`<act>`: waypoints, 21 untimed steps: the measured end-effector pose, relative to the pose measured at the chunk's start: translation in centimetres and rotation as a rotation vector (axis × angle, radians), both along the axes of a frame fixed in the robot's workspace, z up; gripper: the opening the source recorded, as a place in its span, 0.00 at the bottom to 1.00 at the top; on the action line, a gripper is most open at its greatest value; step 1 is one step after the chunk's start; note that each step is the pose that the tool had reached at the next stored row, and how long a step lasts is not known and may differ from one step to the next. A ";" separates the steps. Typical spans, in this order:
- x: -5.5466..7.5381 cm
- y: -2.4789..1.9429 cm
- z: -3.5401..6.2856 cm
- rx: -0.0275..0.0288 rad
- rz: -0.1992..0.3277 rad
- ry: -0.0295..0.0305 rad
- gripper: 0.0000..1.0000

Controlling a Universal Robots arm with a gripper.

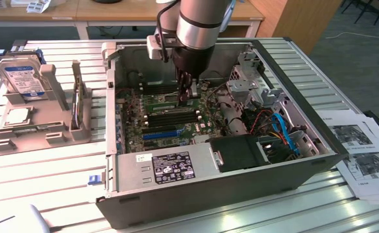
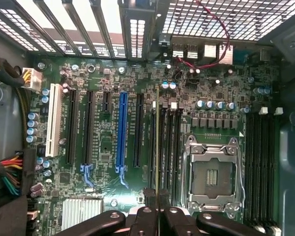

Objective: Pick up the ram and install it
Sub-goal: 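Insert the ram into the slot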

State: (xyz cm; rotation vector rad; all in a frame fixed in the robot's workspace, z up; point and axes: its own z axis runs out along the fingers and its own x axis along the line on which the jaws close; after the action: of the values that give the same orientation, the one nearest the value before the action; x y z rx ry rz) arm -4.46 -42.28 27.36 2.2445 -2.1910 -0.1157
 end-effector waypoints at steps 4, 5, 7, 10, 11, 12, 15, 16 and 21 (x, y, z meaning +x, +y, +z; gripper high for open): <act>0.0 0.00 -0.57 0.0000 0.000 -0.0004 0.12; 0.0 0.00 -0.72 0.0000 0.000 -0.0005 0.12; 0.0 0.00 -0.98 0.0000 0.000 -0.0007 0.12; 0.0 0.00 -1.04 -0.0002 0.000 -0.0006 0.12; 0.0 0.00 -1.04 -0.0002 0.000 -0.0006 0.12; 0.0 0.00 -1.04 -0.0002 0.000 -0.0006 0.12; 0.0 0.00 -1.07 -0.0001 -0.006 -0.0007 0.12; 0.0 0.00 -1.08 -0.0001 -0.011 -0.0006 0.12; 0.0 0.00 -1.13 -0.0002 -0.025 -0.0006 0.12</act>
State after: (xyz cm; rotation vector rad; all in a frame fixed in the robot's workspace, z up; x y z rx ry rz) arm -4.45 -42.28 26.23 2.2174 -2.2202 -0.1149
